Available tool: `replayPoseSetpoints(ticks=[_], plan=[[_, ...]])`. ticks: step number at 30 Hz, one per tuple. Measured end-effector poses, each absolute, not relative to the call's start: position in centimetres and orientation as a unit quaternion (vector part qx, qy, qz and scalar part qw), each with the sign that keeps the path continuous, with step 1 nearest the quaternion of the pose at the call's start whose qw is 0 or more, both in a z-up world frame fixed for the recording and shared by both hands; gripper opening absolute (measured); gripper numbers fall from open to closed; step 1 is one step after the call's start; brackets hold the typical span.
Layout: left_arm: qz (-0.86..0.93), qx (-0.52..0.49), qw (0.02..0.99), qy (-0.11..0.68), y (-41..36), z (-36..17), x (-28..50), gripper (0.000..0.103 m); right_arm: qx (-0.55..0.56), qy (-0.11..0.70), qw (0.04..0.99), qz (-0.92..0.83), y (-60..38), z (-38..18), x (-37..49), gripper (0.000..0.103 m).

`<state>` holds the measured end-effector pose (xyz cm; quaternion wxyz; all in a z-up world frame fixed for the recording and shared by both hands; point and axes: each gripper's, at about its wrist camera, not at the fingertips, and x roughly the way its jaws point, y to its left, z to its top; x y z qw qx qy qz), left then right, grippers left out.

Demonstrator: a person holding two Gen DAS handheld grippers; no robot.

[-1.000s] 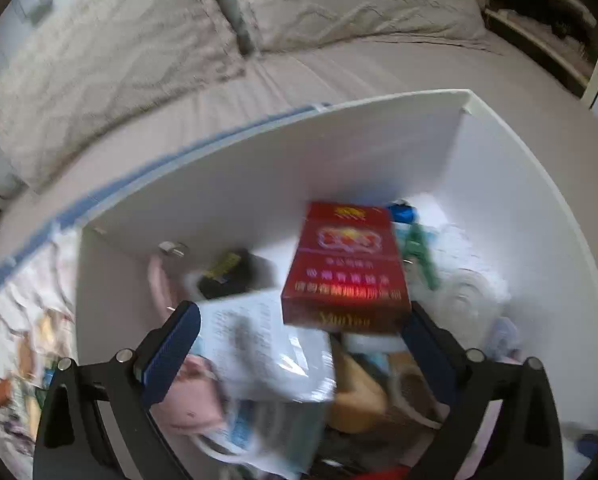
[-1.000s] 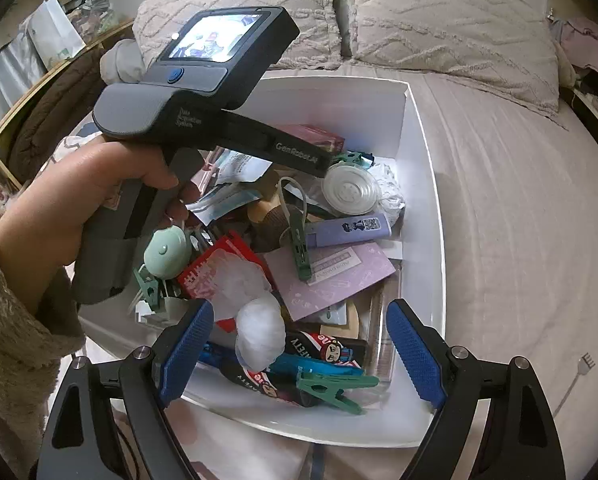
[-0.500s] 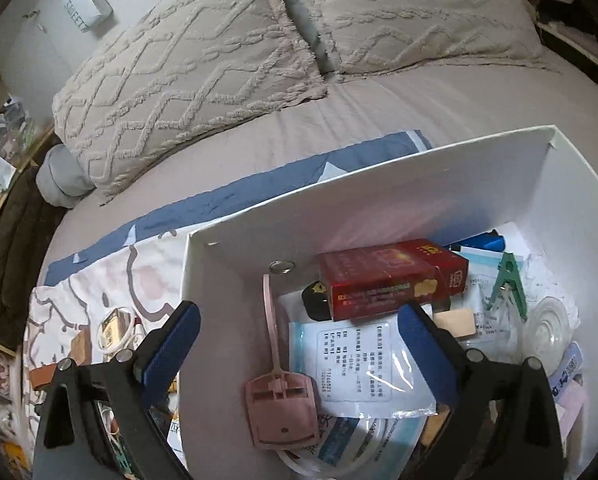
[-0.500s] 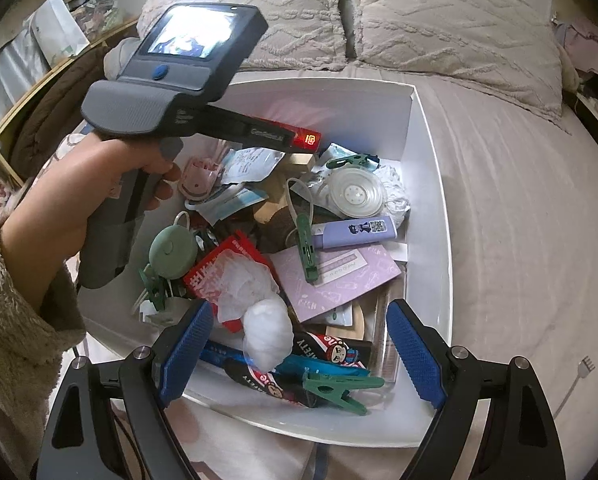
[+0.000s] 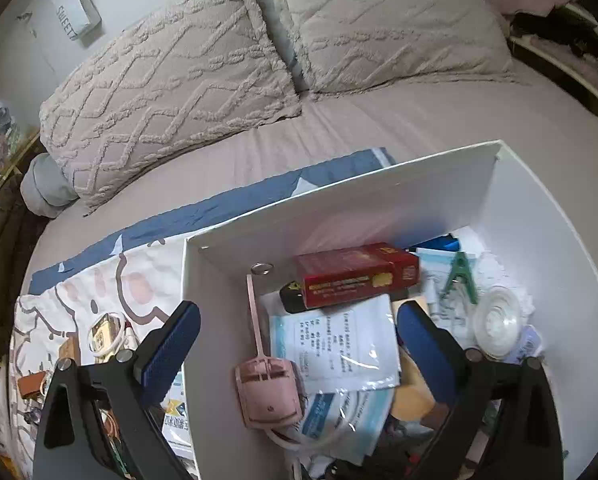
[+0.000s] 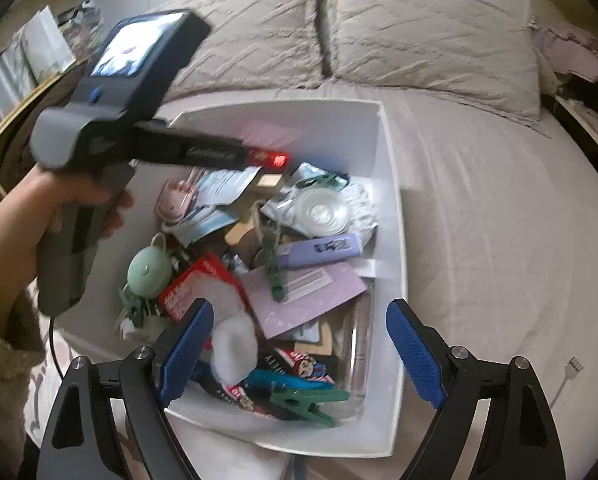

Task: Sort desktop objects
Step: 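Withdraw both tools upward out of the white box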

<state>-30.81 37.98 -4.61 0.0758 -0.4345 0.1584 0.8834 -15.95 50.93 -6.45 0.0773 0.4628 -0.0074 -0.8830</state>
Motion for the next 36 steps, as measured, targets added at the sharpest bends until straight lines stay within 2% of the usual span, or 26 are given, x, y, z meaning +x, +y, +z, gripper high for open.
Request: replayPoseSetpoints(ticks=[7,8,9,36], plan=[[0.884,-0.433,0.103,0.142,37.4,-4.1,-28.7,0.100,0.436,0.010,0.060,-0.898,50.8,-5.6,-15.8,0.089],[0.885,-0.432,0.106,0.140,37.3,-4.0,-28.3,0.100,0.435,0.011,0.056,-0.899,50.8,-5.6,-15.9,0.093],[0.886,-0.430,0.109,0.137,37.1,-3.8,-28.0,0.100,0.434,0.013,0.053,-0.899,50.8,-5.6,-15.9,0.103],[0.903,-0.407,0.125,0.061,28.3,-2.9,-22.8,0.100,0.404,0.023,0.014,-0.914,52.0,-4.6,-15.6,0.103]])
